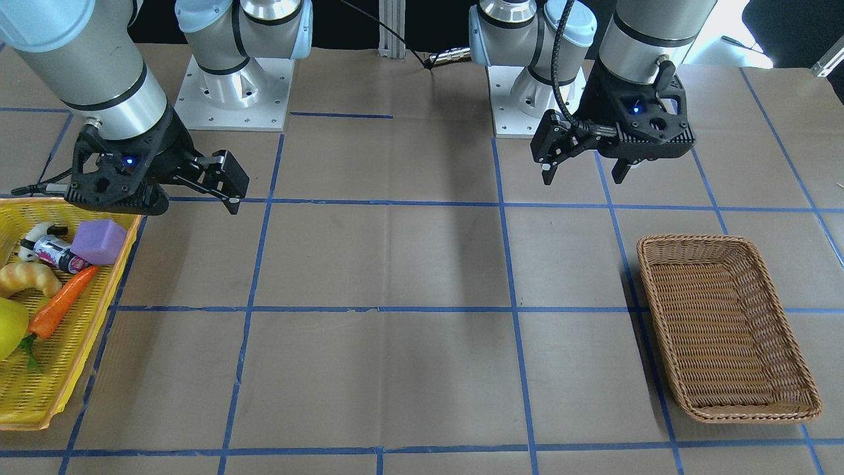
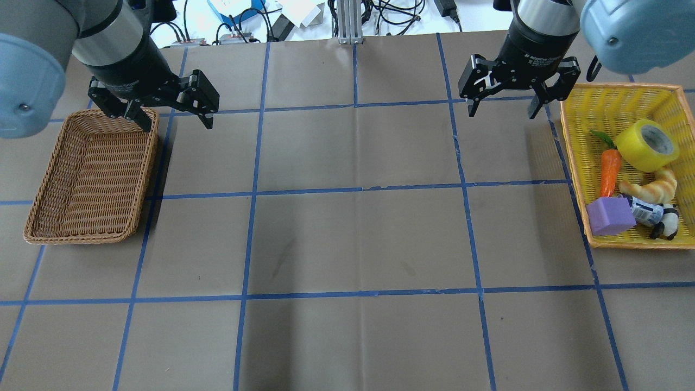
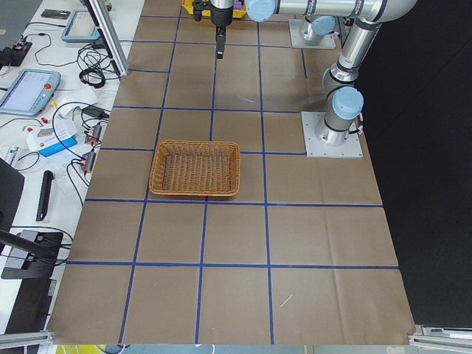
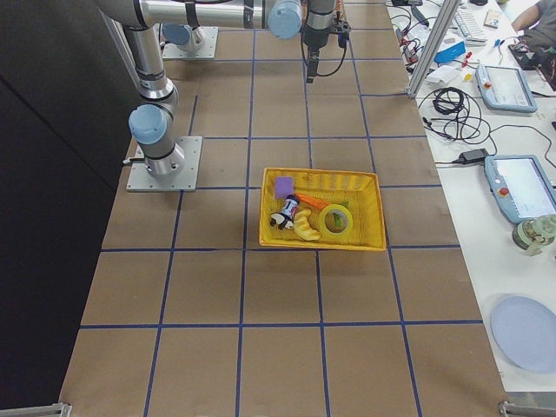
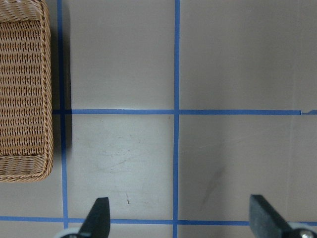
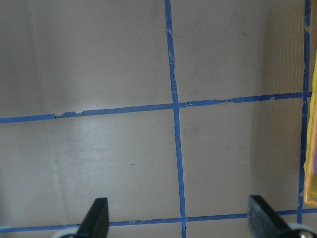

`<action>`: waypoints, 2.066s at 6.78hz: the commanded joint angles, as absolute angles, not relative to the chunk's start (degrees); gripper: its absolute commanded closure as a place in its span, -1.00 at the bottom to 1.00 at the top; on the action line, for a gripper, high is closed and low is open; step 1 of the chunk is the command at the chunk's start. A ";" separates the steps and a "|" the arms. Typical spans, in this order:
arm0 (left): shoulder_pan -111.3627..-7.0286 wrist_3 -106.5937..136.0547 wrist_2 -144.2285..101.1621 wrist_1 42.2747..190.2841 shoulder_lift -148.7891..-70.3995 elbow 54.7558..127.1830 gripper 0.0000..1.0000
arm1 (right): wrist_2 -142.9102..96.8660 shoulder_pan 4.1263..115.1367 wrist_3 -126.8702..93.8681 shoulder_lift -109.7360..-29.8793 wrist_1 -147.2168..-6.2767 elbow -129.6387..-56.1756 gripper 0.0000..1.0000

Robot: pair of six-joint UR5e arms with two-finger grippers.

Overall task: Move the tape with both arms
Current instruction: 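Move the right gripper toward the yellow basket, then lower the right gripper into the yellow basket and grasp the yellow tape roll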

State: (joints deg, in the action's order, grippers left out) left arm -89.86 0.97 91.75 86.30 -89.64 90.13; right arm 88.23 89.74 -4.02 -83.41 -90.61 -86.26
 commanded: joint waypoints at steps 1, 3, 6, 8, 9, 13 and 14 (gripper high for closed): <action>-89.82 0.97 91.76 86.31 -89.65 90.17 -1.00 | 88.24 89.74 -4.04 -83.41 -90.62 -86.40 -1.00; -89.82 0.97 91.76 86.31 -89.47 90.44 -1.00 | 88.24 87.56 6.75 -82.45 -93.40 -85.44 -1.00; -89.82 0.97 91.85 86.31 -89.38 90.44 -1.00 | 84.84 65.73 34.42 -74.24 -96.92 -84.47 -1.00; -89.91 0.88 91.85 86.31 -89.38 90.44 -1.00 | 78.60 55.93 43.83 -63.94 -100.97 -83.68 -1.00; -89.91 0.97 91.85 86.31 -89.38 90.44 -1.00 | 78.92 55.55 45.77 -61.20 -104.99 -83.24 -0.99; -89.82 0.97 91.76 86.22 -89.38 90.53 -1.00 | 79.63 53.09 49.47 -58.54 -105.21 -84.20 -0.68; -89.91 0.97 91.84 86.31 -89.30 90.53 -1.00 | 80.67 53.09 49.22 -58.54 -104.33 -84.37 0.50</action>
